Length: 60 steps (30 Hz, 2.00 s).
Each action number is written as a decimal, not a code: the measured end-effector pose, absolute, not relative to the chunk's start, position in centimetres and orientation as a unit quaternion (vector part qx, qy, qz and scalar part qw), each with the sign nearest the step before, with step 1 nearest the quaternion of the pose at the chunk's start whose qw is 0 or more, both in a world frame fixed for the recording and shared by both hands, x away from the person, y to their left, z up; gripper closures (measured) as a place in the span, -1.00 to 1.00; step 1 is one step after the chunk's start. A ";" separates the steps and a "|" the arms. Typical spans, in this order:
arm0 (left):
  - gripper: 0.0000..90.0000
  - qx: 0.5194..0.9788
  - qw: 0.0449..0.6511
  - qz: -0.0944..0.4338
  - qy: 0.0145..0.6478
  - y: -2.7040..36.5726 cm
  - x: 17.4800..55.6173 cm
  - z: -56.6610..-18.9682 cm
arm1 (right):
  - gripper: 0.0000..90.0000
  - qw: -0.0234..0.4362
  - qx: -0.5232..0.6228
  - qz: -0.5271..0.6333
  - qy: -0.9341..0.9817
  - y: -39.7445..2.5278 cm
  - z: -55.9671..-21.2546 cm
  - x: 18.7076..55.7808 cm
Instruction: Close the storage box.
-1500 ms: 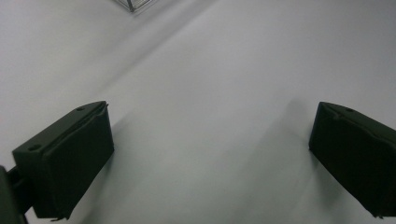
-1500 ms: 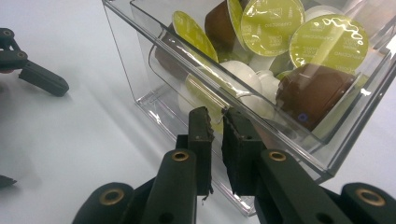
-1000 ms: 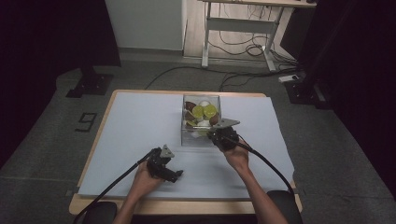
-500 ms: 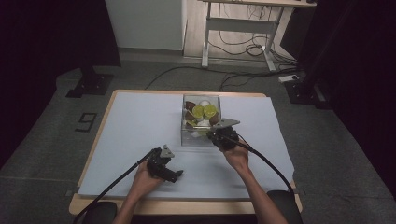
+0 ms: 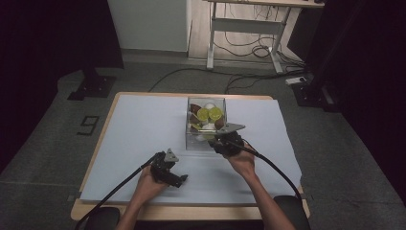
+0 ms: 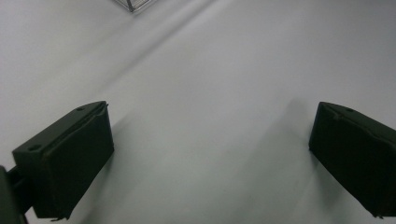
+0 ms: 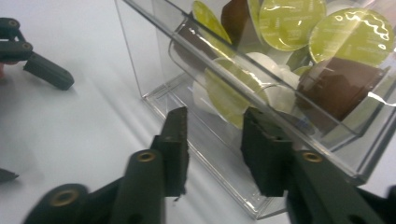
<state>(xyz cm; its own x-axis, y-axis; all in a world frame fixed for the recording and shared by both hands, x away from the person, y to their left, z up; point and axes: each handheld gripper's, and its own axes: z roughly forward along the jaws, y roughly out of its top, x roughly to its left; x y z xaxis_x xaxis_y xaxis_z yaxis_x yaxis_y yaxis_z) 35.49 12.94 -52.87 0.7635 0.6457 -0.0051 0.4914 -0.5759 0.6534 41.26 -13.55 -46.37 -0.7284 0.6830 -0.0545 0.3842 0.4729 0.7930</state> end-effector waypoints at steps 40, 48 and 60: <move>-1.00 0.880 0.329 0.117 0.323 13.0 35.5 -52.8 | -0.70 0.162 0.294 0.345 0.877 -14.1 -46.1 38.6; -1.00 0.880 0.329 0.117 0.323 12.9 35.5 -52.9 | -0.85 0.174 0.292 0.338 0.878 -14.8 -45.9 38.0; -1.00 0.880 0.329 0.117 0.323 13.0 35.5 -52.8 | -0.91 0.182 0.297 0.327 0.878 -16.4 -45.8 37.5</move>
<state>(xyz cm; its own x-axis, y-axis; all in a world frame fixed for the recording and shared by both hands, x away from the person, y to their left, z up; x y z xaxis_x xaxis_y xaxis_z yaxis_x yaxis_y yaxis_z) 35.53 12.95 -52.84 0.7636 0.6456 -0.0075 0.4923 -0.5747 0.6538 37.53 -16.36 -45.83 -0.7576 0.6404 -0.1258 0.4019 0.6096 0.6833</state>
